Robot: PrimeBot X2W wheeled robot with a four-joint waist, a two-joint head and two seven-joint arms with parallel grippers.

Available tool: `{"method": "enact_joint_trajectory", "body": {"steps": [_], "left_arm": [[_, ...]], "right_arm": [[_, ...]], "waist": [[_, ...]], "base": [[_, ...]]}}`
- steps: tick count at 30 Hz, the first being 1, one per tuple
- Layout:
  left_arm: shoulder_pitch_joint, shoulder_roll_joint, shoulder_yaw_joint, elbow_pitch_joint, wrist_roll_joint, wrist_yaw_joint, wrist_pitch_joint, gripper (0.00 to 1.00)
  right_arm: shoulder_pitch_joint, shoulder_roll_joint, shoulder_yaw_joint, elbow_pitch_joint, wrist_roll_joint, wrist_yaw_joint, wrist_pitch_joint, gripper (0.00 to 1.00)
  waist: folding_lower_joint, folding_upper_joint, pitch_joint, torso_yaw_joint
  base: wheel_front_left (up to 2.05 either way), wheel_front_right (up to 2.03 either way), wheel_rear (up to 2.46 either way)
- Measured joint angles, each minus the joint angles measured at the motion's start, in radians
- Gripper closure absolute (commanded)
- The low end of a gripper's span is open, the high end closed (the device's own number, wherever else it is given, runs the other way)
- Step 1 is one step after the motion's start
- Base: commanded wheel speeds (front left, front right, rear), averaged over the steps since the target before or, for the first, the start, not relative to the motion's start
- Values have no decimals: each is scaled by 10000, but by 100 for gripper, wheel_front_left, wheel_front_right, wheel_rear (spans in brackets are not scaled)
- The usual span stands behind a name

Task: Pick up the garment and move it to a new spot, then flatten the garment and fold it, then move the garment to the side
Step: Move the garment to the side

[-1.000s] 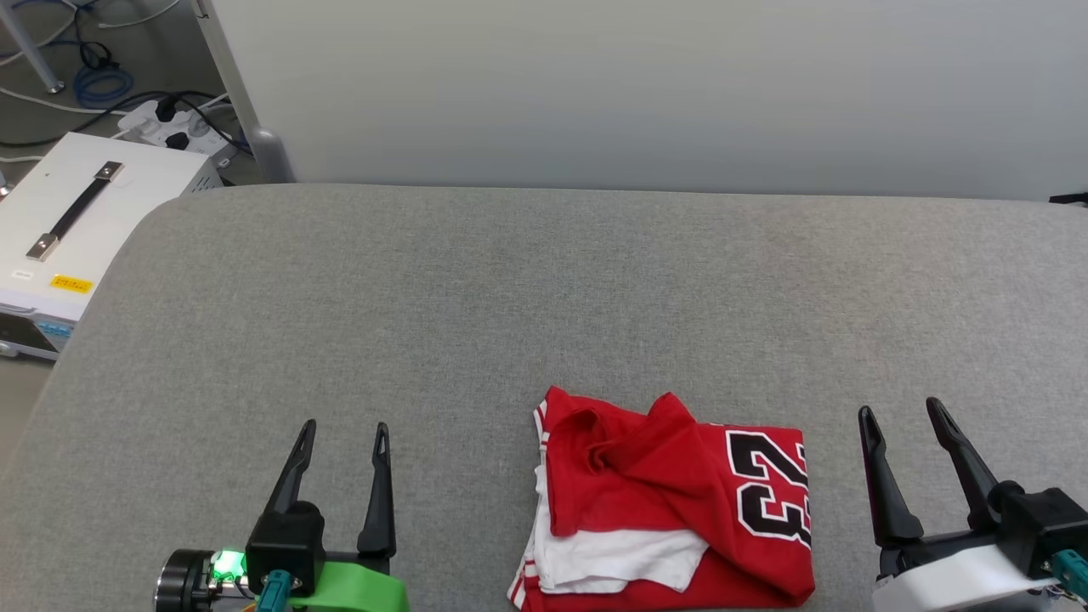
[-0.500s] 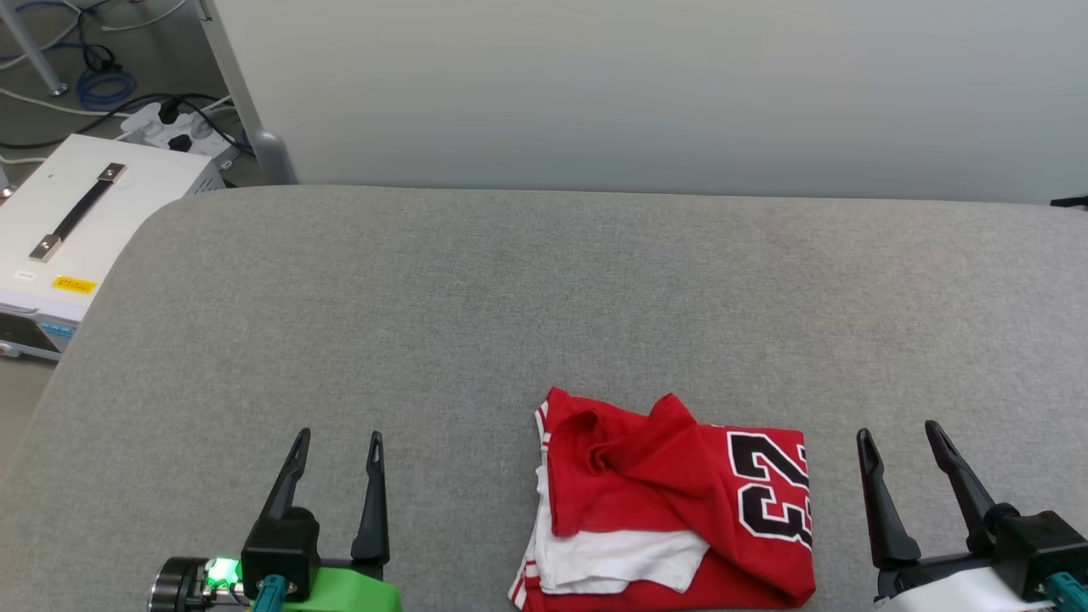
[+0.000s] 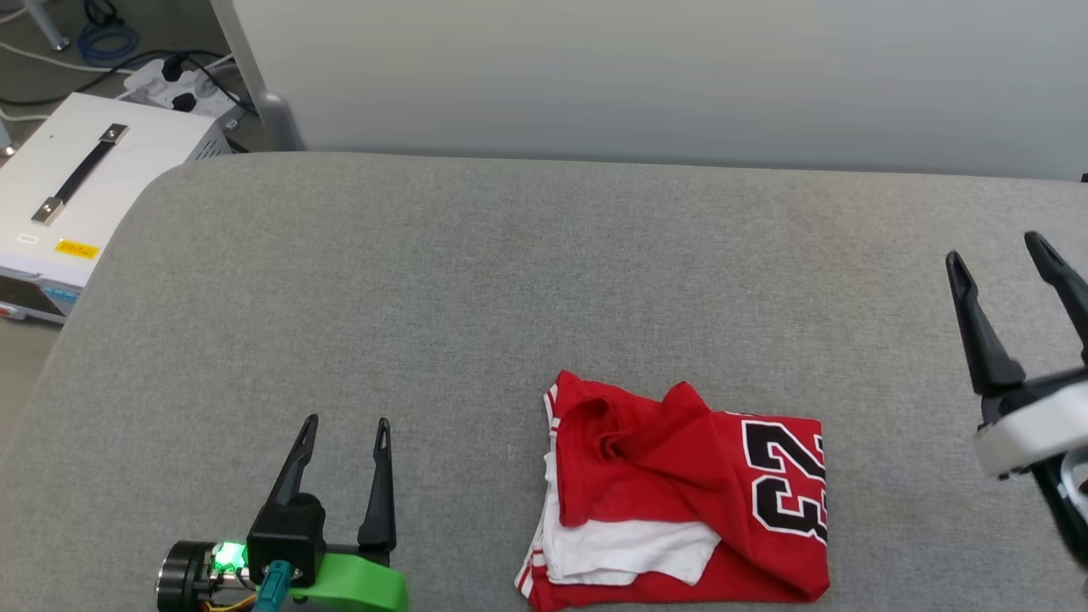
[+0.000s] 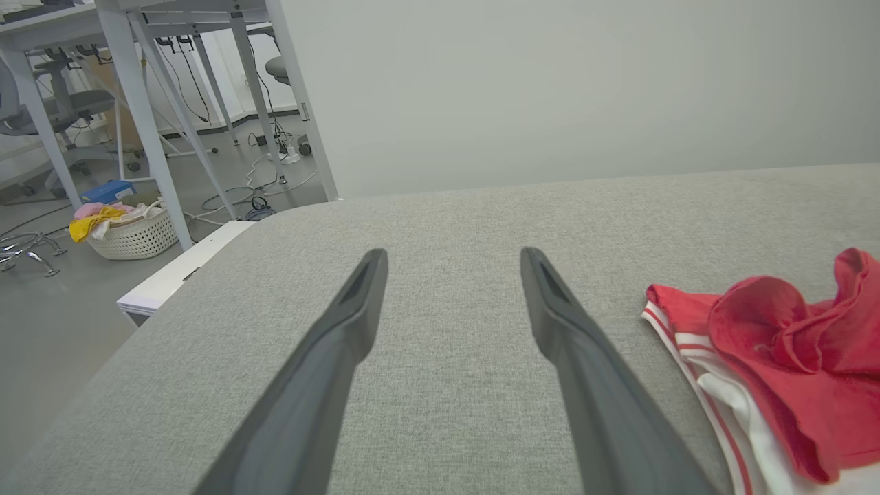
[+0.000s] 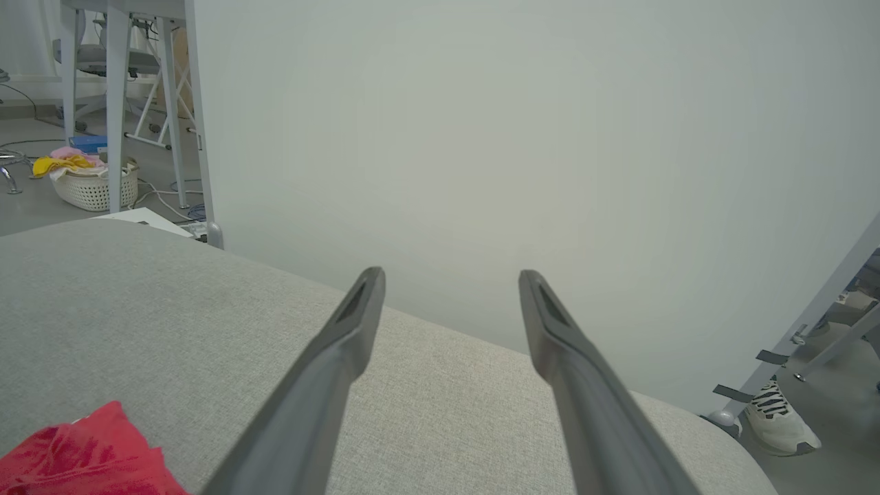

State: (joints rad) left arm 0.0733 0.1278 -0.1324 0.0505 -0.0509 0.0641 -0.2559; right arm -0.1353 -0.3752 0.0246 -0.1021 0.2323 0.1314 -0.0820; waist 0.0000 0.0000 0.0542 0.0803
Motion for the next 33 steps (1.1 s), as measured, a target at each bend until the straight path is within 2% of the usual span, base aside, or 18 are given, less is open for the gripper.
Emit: {"method": "enact_joint_trajectory", "body": {"steps": [4,7,11,15,22,33], "left_arm": [[-105,-36,-13,17,0,-59,0,0],[-212,-69,-27,13,2,-69,0,0],[-375,-115,-92,15,44,-81,0,0],[-620,-190,-194,15,75,-155,0,0],[-899,-286,-313,48,104,-240,0,0],[-1357,-376,-487,105,163,-309,0,0]], "right_arm": [[-795,-1122,698,198,1521,0,2238,0],[-1049,-1703,1214,322,2955,0,4240,0],[-1062,-2261,1816,360,4541,0,6579,0],[-876,-2416,2125,424,5693,0,8063,0],[-474,-2205,2558,909,6324,0,8840,0],[-484,-1586,3346,1967,6782,0,8437,0]], "waist": [[0,0,190,67],[0,0,338,120],[0,0,566,198],[0,0,817,314],[0,0,1269,578],[0,0,2033,954]], "base": [[0,0,0],[0,0,0],[0,0,0],[0,0,0],[0,0,0],[0,0,0]]}}
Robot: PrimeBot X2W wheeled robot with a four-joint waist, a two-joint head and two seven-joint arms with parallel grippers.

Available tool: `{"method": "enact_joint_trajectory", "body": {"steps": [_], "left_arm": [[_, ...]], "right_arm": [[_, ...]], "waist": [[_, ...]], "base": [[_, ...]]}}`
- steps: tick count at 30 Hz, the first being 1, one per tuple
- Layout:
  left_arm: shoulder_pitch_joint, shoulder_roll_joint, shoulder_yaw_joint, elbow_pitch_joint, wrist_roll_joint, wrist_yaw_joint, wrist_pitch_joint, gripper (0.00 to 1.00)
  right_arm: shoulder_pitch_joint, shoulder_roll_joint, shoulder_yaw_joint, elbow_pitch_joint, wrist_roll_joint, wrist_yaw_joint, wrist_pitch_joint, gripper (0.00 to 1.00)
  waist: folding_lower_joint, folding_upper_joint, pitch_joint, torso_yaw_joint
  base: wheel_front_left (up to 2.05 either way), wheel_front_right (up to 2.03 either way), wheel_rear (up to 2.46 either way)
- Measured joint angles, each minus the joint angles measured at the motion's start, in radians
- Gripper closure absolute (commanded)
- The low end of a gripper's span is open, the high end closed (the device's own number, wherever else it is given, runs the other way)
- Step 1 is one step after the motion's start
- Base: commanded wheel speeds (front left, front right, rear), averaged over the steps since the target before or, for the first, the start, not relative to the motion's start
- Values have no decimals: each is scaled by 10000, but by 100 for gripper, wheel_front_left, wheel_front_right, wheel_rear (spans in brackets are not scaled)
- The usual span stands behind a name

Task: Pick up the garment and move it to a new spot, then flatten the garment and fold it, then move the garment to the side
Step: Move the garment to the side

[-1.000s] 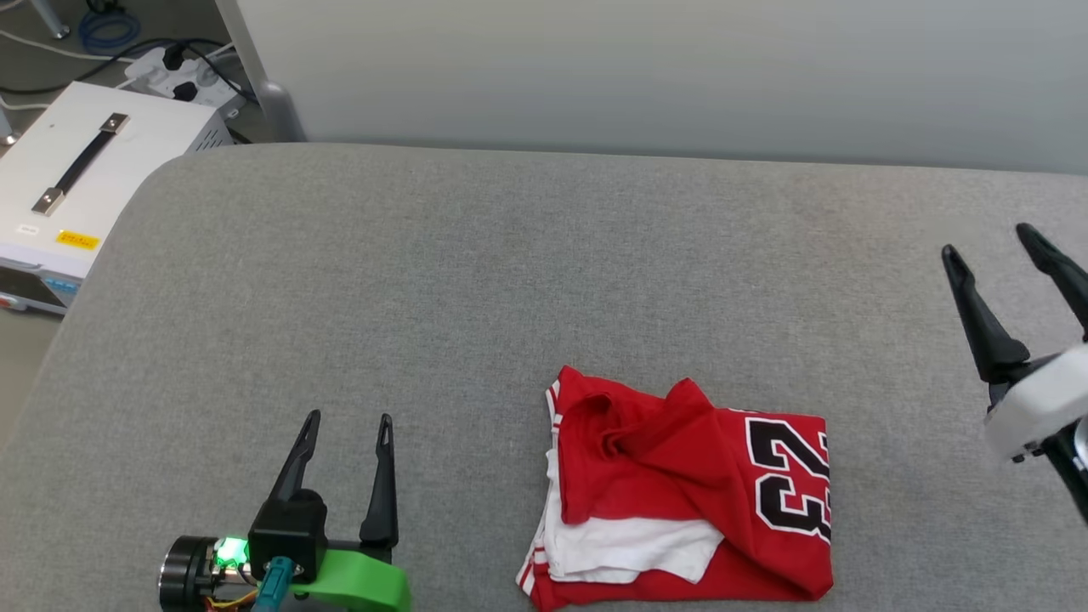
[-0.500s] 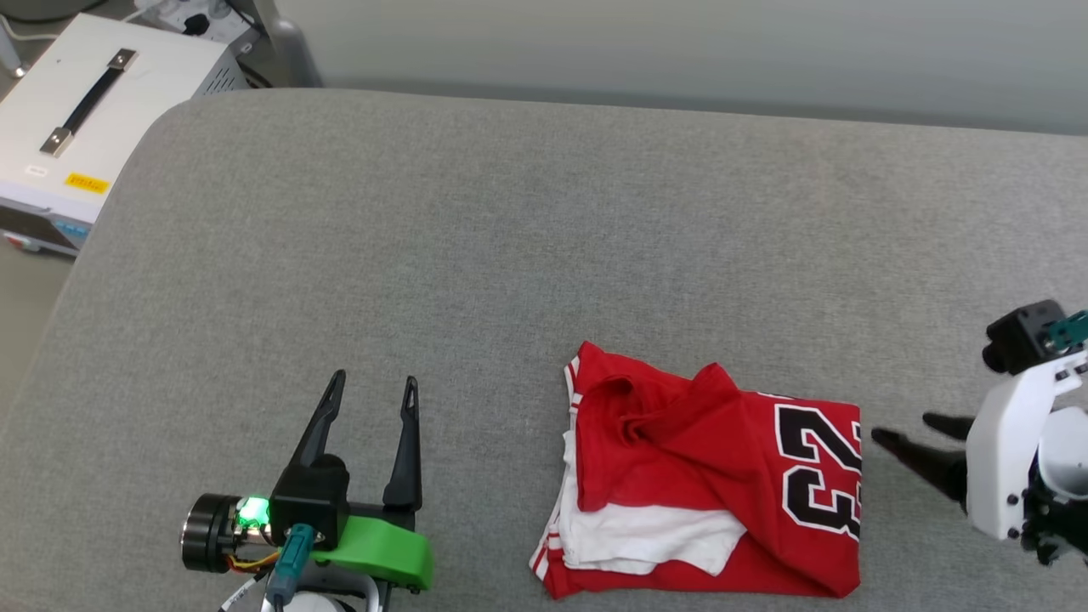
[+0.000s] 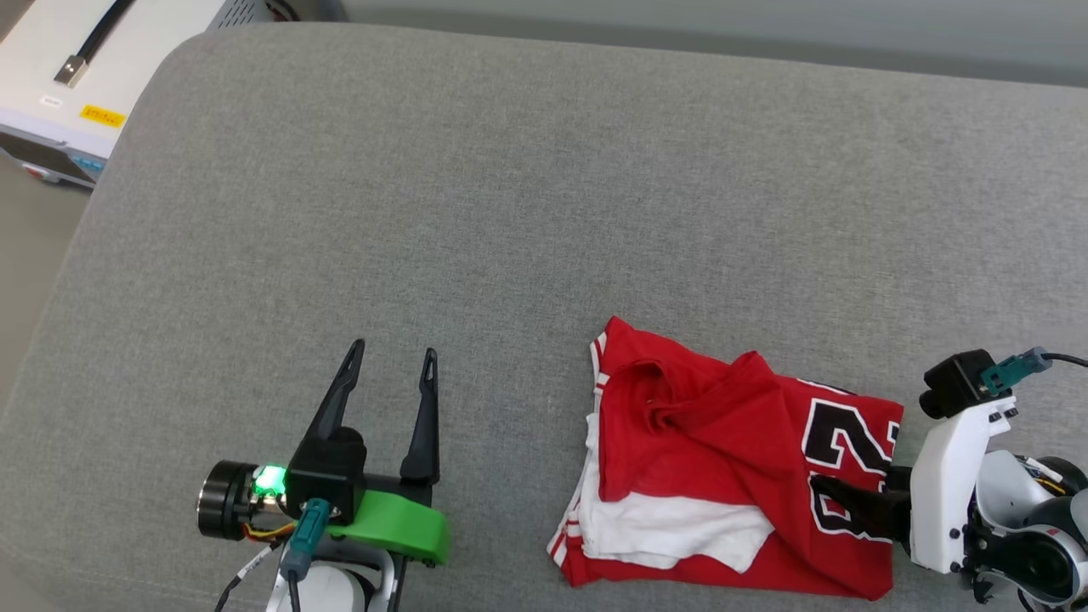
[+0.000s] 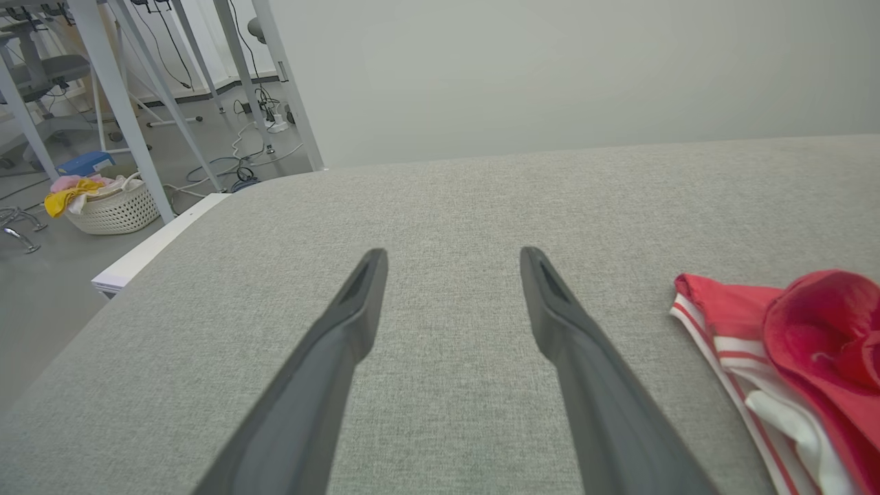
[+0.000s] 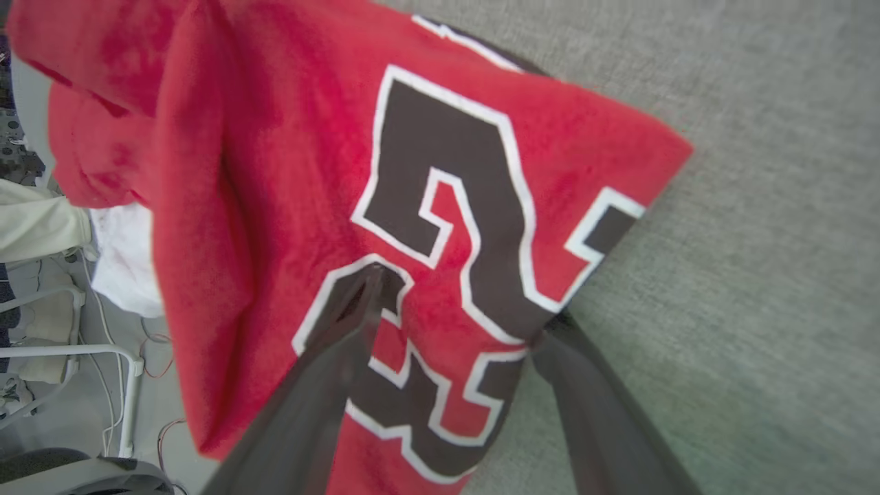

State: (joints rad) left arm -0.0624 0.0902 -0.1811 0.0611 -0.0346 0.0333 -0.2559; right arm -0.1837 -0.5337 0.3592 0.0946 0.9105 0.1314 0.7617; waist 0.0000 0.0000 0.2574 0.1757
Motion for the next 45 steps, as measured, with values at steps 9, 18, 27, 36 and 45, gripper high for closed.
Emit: {"method": "enact_joint_trajectory", "body": {"steps": [9,18,27,36,45], "left_arm": [[-120,-48,6,86,0,-12,0,0],[-92,-63,69,174,4,63,0,0],[60,-59,230,113,13,163,0,0],[52,58,347,-182,96,236,0,0],[-456,355,311,-625,274,221,0,0]], "right_arm": [[-57,-278,671,58,71,2,-1124,100],[-634,-616,1168,-163,-470,10,-2669,100],[-1586,-1712,1080,-1047,-1616,2,-3388,100],[-1750,-2079,245,-1492,-1789,2,-3352,100],[-2270,-2878,-1049,-159,-2301,2,-3530,100]], "waist": [[0,0,256,55],[0,0,-139,-326],[0,0,-420,-1198],[0,0,-292,-2392],[1,1,749,-2828]], "base": [[0,0,0],[0,0,0],[0,0,0],[0,0,0],[0,0,0]]}}
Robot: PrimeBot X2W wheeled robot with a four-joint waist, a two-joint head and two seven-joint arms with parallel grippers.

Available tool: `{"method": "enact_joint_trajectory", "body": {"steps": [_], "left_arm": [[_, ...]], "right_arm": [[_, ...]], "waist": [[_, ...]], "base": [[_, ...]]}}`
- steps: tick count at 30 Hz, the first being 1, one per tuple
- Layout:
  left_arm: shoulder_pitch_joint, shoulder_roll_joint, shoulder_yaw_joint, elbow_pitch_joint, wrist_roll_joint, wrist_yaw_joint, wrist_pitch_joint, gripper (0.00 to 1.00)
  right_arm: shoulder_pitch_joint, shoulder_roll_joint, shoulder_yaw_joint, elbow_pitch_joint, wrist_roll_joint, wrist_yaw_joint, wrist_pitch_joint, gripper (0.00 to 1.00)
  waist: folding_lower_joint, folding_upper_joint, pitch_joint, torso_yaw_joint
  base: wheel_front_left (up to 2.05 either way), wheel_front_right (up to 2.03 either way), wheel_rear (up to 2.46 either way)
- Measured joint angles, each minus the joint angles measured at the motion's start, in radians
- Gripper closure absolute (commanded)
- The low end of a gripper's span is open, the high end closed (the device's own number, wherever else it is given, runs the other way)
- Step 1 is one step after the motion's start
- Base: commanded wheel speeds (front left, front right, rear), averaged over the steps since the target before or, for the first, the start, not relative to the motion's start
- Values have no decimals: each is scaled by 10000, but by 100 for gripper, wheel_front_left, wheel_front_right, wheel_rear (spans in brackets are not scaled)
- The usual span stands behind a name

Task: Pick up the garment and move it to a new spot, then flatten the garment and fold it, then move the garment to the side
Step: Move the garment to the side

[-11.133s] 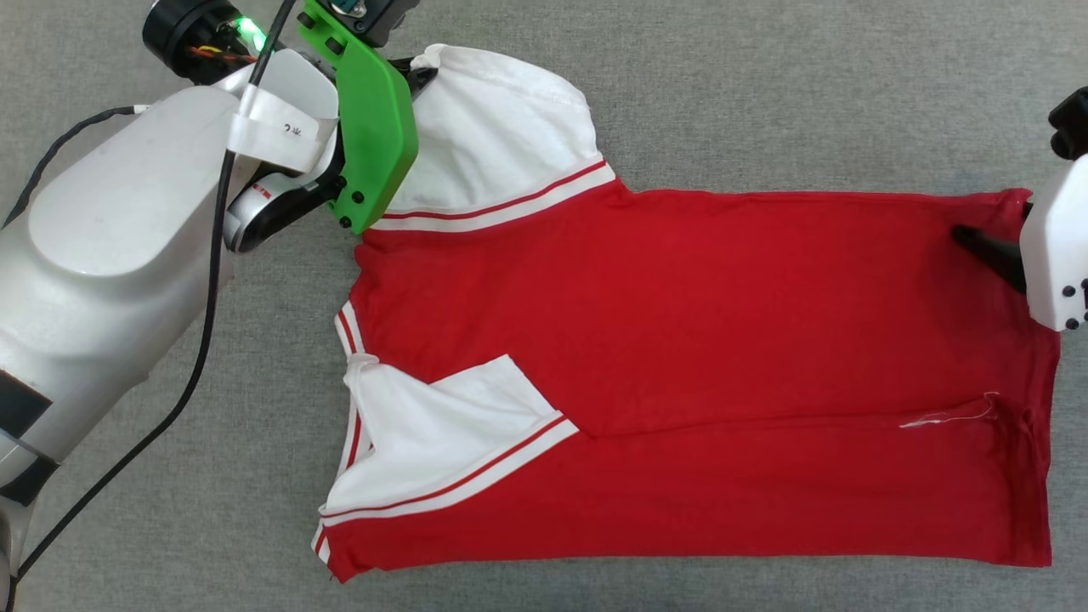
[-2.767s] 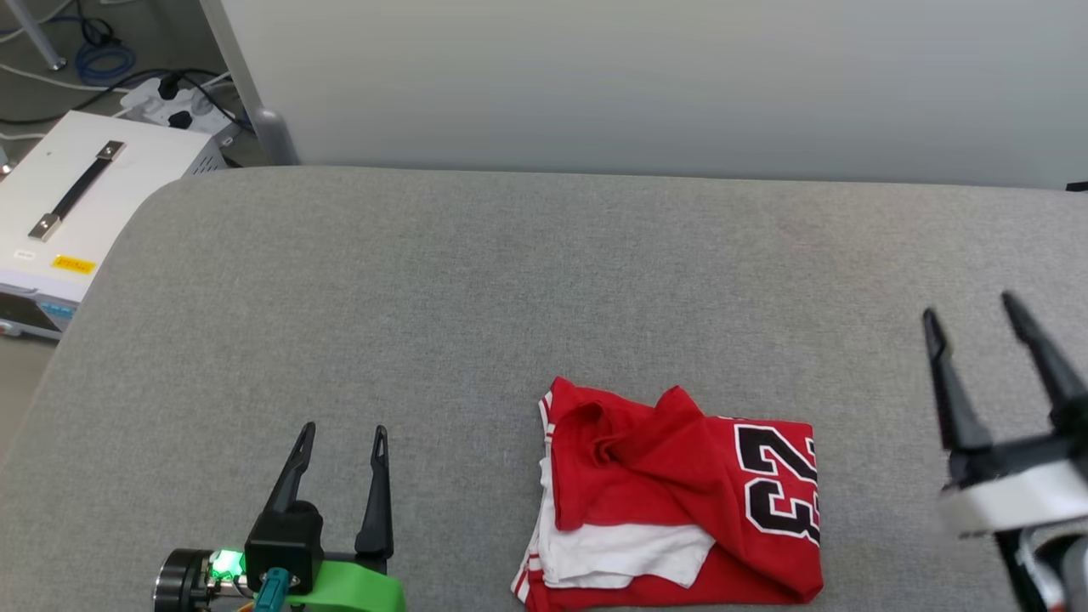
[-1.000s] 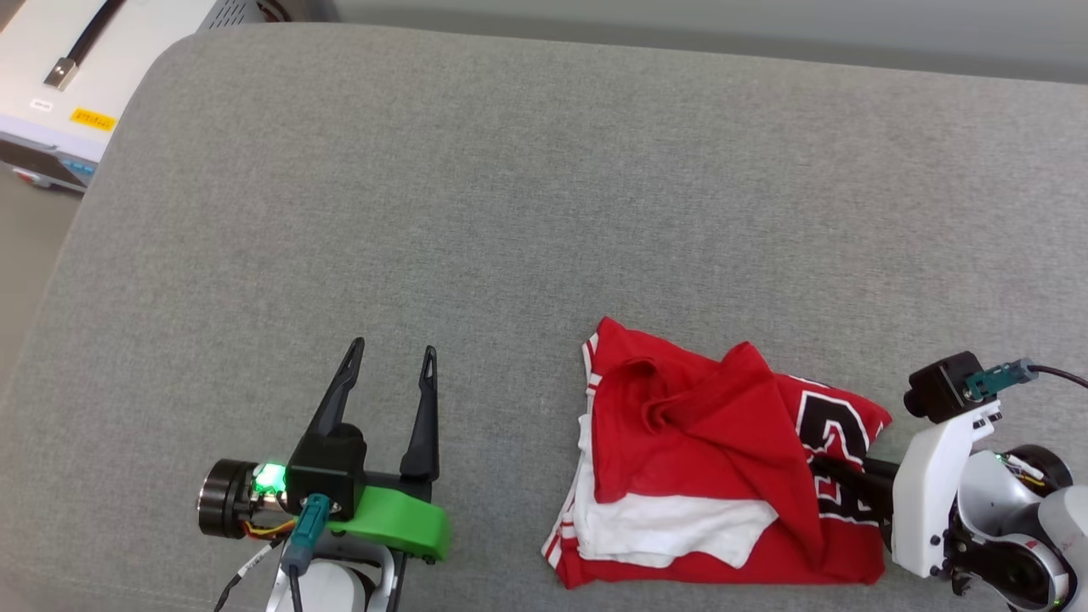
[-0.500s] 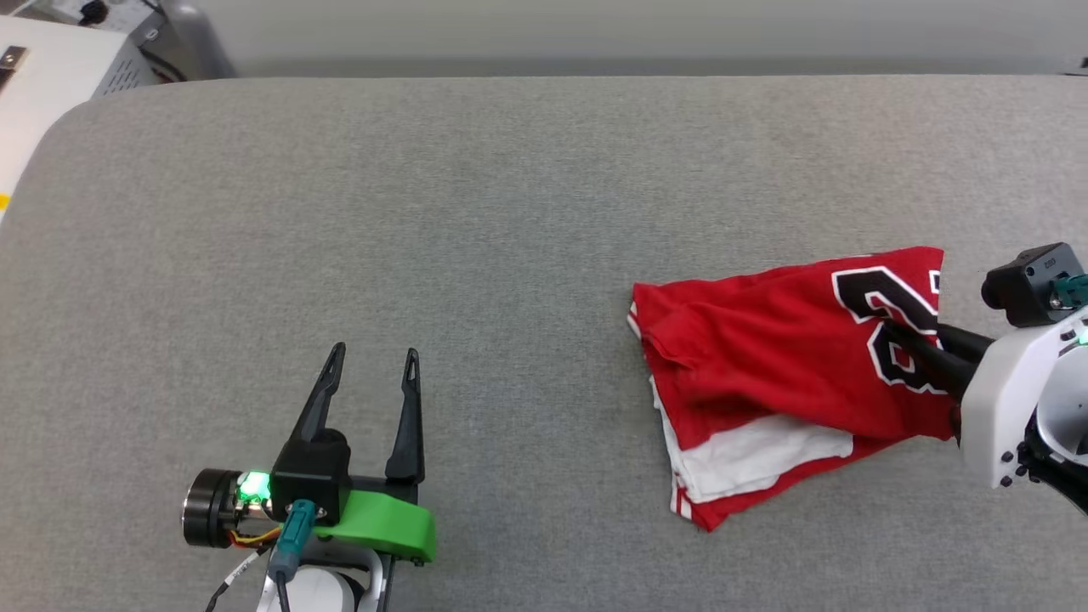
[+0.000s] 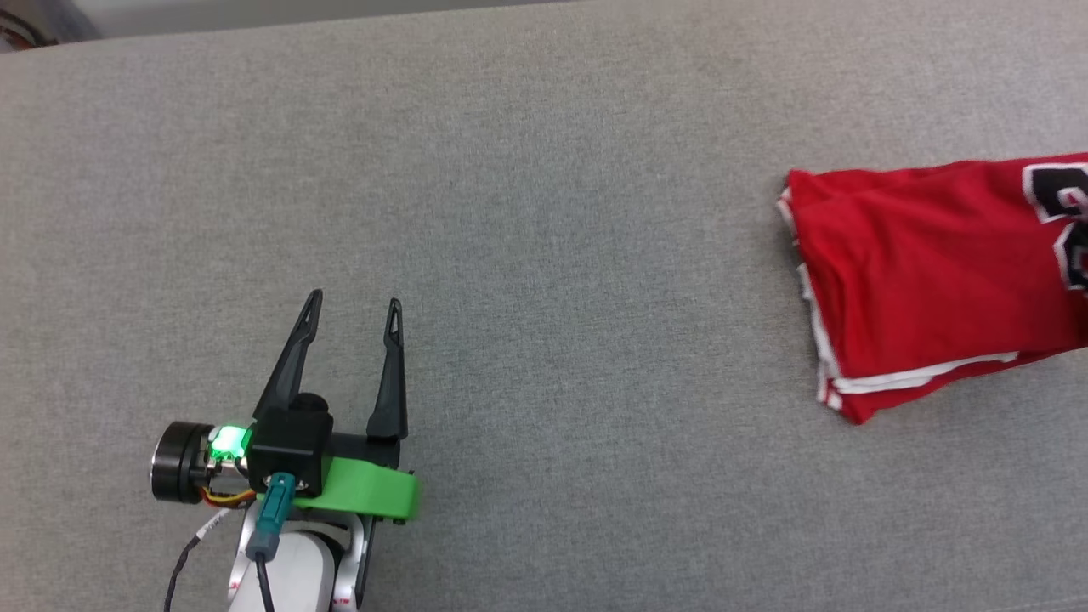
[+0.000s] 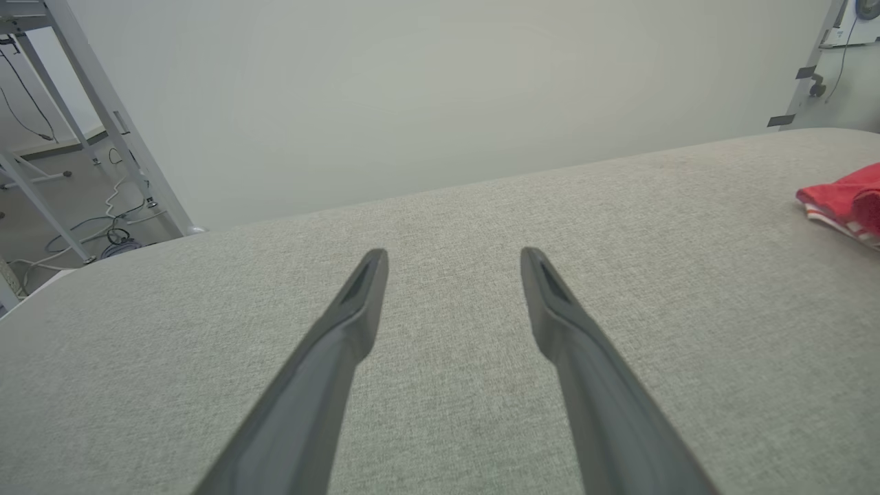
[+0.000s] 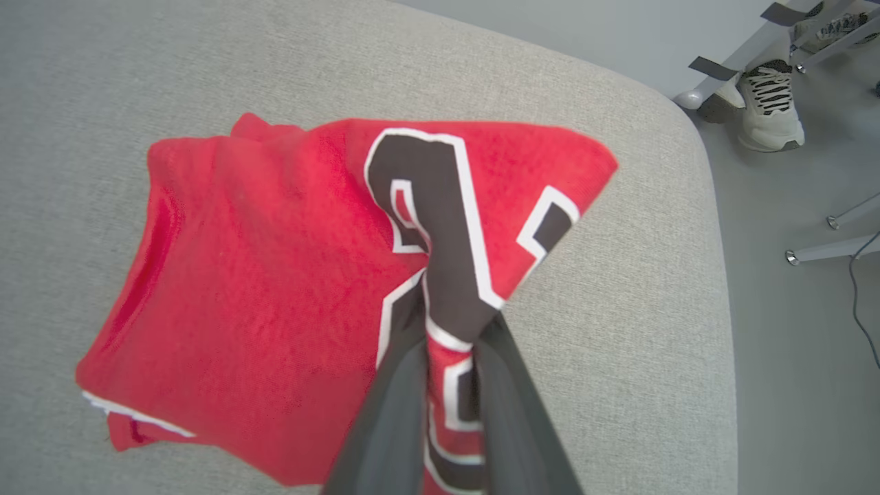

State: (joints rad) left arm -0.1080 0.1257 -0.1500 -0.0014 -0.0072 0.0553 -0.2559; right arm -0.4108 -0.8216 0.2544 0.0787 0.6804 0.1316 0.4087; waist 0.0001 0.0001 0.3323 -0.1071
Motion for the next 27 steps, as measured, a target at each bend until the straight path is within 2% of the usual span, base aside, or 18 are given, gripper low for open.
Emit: {"method": "enact_joint_trajectory", "body": {"steps": [4,13,20,21,22,27], "left_arm": [[-288,98,-50,-188,71,-61,0,0],[-832,190,-178,-535,81,-61,0,0],[-930,286,-198,-623,79,61,0,0],[-934,288,-196,-617,79,79,0,0],[-935,293,-198,-612,77,109,0,0],[-931,303,-230,-531,73,155,0,0]], "right_arm": [[-513,-426,-629,903,-476,0,-38,100],[-1098,-915,-2205,3112,-1496,0,-71,100],[-1533,-826,-3400,4596,-2006,0,-464,100],[-1578,-717,-3427,4675,-2086,0,-606,85],[-1643,-596,-3430,4725,-2182,0,-746,0],[-1719,-339,-3473,4870,-2788,0,-1394,0]], "waist": [[0,0,600,6],[1,0,1783,245],[1,0,2399,579],[1,0,2392,592],[1,0,2367,595],[1,0,2056,556]], "base": [[0,0,0],[0,0,0],[0,0,0],[0,0,0],[0,0,0],[0,0,0]]}}
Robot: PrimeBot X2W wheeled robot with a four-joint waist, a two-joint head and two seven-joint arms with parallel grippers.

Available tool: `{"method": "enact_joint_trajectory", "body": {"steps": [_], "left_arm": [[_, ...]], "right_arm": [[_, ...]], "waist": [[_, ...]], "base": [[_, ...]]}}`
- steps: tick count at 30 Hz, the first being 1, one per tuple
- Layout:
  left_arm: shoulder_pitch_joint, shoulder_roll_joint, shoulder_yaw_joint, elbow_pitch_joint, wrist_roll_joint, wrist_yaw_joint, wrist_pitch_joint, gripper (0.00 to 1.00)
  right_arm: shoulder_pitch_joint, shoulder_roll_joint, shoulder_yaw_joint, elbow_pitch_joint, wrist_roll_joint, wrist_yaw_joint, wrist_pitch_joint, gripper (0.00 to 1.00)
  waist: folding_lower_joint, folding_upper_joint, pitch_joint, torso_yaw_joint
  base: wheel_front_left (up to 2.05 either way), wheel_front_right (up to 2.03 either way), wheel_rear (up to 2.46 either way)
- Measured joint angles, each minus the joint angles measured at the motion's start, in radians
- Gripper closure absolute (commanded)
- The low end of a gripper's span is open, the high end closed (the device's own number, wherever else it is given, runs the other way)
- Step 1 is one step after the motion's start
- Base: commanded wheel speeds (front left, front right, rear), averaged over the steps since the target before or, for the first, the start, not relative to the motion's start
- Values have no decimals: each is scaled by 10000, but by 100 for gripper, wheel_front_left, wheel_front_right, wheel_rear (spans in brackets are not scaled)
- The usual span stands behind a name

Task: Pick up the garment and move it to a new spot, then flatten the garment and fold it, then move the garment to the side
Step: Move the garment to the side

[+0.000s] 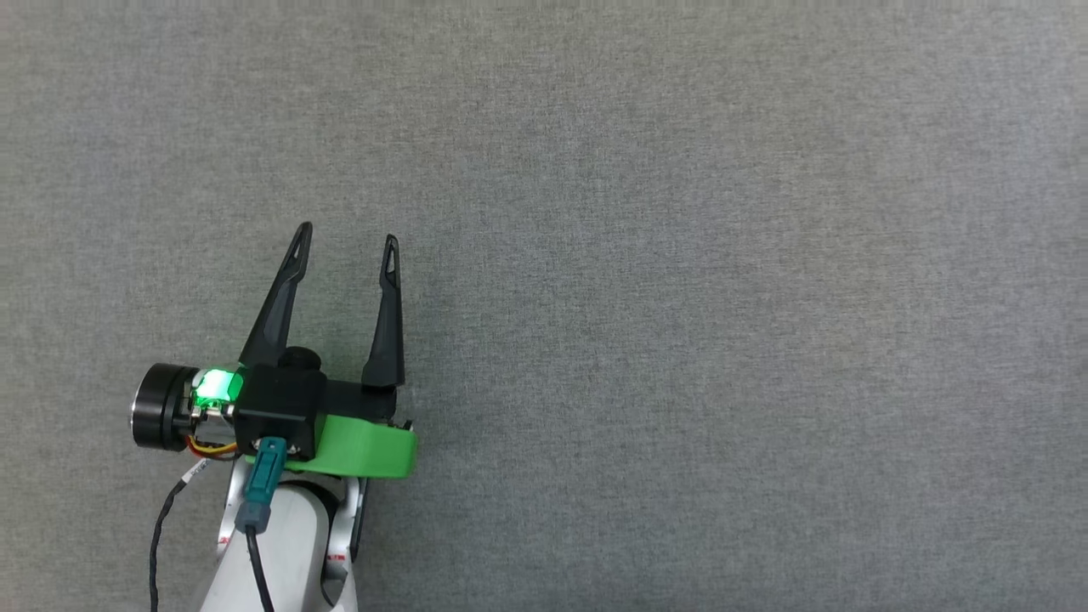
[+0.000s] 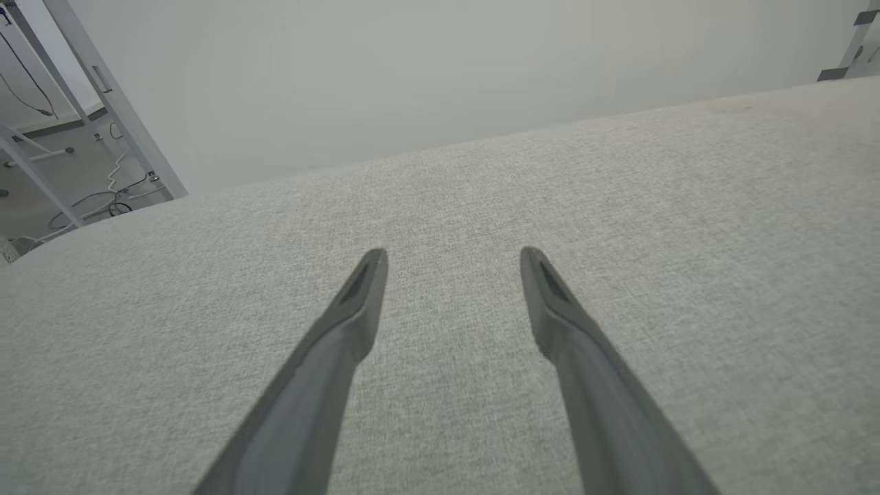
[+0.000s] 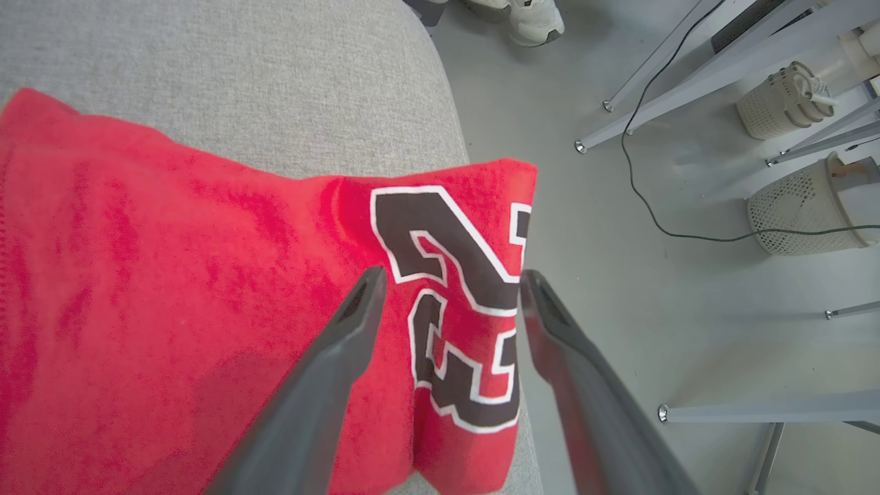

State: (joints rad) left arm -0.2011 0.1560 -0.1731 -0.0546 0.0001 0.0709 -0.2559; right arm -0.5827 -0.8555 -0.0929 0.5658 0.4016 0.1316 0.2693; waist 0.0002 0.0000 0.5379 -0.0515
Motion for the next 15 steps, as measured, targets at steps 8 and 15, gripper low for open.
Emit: {"method": "enact_joint_trajectory", "body": {"steps": [8,15], "left_arm": [[313,-40,-42,215,-151,50,0,0],[902,-184,48,351,-349,142,0,0]], "right_arm": [[-28,627,-437,-631,-840,0,-1918,0],[-27,2086,-832,-2510,-1430,0,-3733,0]], "waist": [[0,0,-941,-33],[-2,0,-1867,59]], "base": [[0,0,0],[0,0,0]]}}
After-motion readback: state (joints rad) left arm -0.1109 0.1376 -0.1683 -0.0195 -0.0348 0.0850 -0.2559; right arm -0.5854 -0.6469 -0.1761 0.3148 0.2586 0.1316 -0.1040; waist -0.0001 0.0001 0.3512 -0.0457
